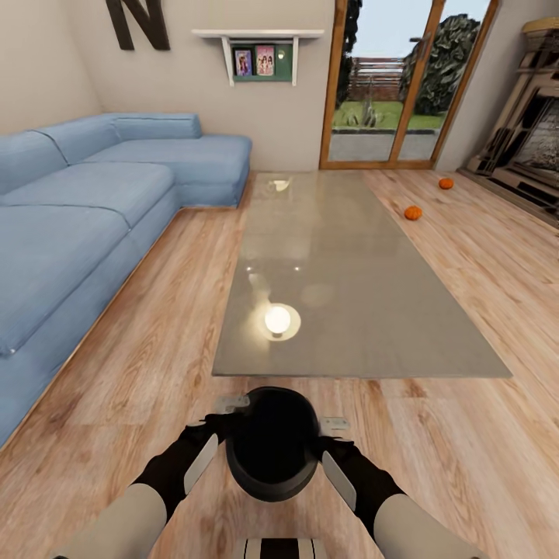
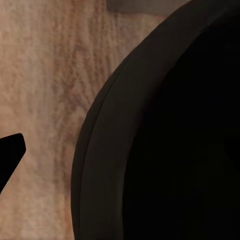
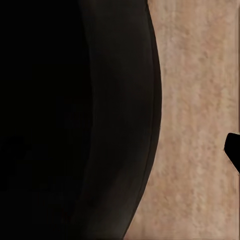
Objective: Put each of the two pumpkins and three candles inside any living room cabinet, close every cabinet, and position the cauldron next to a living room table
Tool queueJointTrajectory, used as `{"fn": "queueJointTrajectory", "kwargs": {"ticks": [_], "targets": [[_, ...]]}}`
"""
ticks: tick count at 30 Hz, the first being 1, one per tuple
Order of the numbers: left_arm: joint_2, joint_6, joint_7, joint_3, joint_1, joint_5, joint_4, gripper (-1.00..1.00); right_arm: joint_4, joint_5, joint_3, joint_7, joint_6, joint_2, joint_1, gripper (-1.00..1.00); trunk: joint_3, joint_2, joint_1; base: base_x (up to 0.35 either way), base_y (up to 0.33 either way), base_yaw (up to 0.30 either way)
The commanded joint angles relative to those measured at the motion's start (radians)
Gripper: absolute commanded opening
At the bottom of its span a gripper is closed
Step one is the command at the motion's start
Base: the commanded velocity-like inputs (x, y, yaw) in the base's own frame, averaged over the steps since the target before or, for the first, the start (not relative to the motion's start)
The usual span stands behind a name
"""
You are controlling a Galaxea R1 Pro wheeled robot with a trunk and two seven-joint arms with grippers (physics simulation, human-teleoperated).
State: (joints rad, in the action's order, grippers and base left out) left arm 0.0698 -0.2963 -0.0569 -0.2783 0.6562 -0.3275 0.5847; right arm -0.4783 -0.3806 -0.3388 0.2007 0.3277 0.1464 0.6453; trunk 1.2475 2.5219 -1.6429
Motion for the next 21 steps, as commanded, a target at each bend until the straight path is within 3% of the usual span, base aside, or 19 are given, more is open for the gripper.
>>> {"fn": "queueJointTrajectory", "kwargs": {"ticks": [1,7,15,21], "targets": [[-0.001,-0.005,-0.006,-0.004,0.000,-0.010,0.002,1.00,-0.002,-0.011,-0.008,0.009,0.004,-0.001,0.000,1.00,-0.003,0.000,0.001,0.000,0.000,0.000],[-0.001,-0.009,-0.006,-0.003,0.000,-0.010,0.002,1.00,-0.002,-0.011,-0.008,0.009,0.004,-0.001,0.000,1.00,-0.026,-0.001,0.003,0.000,0.000,0.000],[-0.001,-0.089,-0.009,0.001,0.001,-0.015,0.002,1.00,-0.002,-0.011,-0.008,0.009,0.004,-0.001,0.000,1.00,-0.057,-0.003,0.007,0.000,0.000,0.000],[-0.001,-0.103,-0.010,0.001,0.001,-0.021,0.002,1.00,-0.002,-0.011,-0.008,0.009,0.004,-0.001,0.000,1.00,-0.081,-0.005,0.010,-0.089,0.000,0.000]]}}
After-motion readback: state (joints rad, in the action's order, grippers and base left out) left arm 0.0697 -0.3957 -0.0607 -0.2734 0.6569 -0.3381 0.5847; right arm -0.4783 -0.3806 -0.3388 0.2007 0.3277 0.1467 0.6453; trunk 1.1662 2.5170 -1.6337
